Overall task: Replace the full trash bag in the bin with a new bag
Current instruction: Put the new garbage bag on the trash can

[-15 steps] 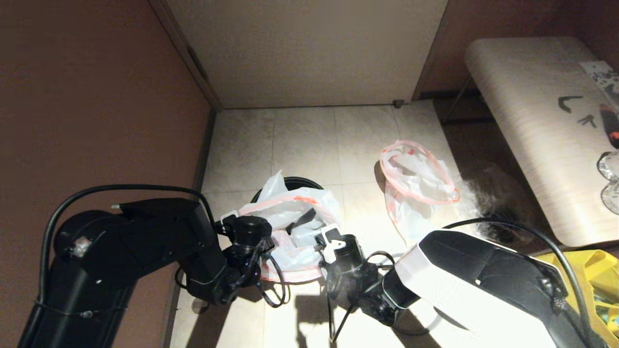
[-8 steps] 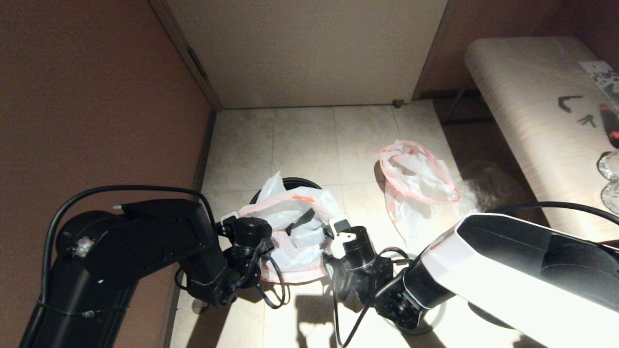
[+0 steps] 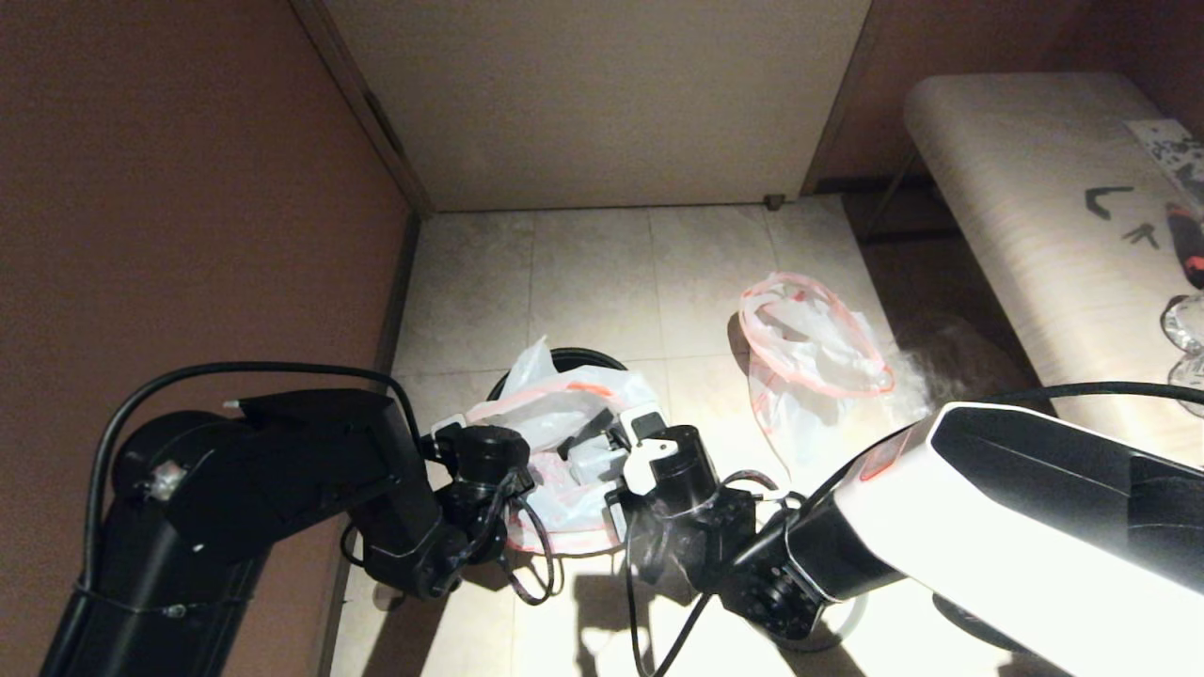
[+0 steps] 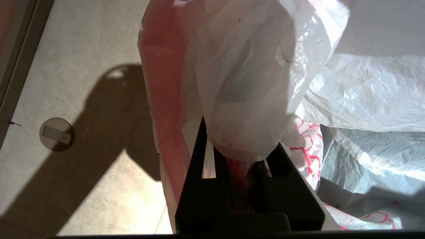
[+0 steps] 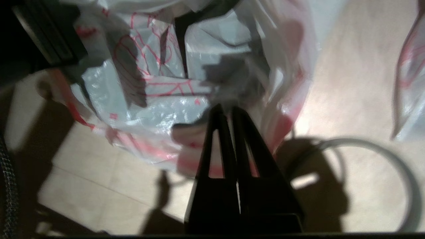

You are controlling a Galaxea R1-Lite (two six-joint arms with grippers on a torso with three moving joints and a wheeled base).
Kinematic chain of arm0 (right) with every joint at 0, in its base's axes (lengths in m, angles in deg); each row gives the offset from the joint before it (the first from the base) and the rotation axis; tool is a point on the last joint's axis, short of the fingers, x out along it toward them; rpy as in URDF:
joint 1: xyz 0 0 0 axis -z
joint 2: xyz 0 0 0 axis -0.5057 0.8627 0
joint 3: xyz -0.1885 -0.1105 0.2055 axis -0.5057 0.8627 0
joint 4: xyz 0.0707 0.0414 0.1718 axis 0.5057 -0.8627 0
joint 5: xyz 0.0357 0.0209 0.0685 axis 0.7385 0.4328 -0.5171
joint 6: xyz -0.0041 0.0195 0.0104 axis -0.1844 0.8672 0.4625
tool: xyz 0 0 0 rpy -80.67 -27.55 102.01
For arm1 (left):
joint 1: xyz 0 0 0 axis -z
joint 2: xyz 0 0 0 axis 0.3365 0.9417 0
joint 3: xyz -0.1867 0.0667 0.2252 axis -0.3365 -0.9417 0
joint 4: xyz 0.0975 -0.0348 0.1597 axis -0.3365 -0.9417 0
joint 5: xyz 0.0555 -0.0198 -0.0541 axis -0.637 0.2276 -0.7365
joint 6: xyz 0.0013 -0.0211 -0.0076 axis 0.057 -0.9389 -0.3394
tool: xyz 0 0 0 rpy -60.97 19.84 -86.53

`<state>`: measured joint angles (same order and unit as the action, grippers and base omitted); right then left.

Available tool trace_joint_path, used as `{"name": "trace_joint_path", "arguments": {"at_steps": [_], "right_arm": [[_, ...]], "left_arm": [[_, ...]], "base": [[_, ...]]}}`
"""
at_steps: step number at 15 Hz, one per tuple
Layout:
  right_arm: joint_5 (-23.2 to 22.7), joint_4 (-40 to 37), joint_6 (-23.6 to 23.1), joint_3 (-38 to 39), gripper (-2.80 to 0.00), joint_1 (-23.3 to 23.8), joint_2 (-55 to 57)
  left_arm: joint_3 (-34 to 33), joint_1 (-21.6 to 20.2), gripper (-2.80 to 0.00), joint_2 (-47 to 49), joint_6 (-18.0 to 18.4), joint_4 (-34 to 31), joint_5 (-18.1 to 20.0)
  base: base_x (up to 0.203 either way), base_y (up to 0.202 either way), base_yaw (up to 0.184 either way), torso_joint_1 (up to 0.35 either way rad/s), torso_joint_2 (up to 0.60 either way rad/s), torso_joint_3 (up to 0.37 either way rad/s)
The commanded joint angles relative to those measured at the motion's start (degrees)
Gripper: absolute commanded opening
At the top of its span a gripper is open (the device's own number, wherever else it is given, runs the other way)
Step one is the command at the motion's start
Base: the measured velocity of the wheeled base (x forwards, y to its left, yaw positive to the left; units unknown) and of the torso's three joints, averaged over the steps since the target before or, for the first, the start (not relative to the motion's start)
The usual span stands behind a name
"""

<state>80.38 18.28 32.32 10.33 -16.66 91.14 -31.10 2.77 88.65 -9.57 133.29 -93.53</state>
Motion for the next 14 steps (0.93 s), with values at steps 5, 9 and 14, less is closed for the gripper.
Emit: {"name": "trace_joint_path", "arguments": {"at_steps": [5, 9, 14], "right_arm": [[0.2, -2.1, -0.6, -10.7, -2.8, 4.6, 7.7], [0.5, -1.9, -0.4, -9.6, -2.8, 8.0, 6.4], [0.5, -2.0, -1.1, -13.6, -2.8, 9.9, 8.6]], "left_arm": [[-1.1, 0.8, -2.8, 0.0, -0.1, -0.6, 1.7], [-1.5, 1.1, -2.8, 0.0, 0.1, -0.6, 2.3], [-3.4, 2.1, -2.8, -0.9, 0.2, -0.5, 3.8]], "base": [[0.0, 0.0, 0.0, 0.0, 0.0, 0.0], [0.0, 0.0, 0.0, 0.0, 0.0, 0.0], [0.0, 0.0, 0.0, 0.0, 0.0, 0.0]]}}
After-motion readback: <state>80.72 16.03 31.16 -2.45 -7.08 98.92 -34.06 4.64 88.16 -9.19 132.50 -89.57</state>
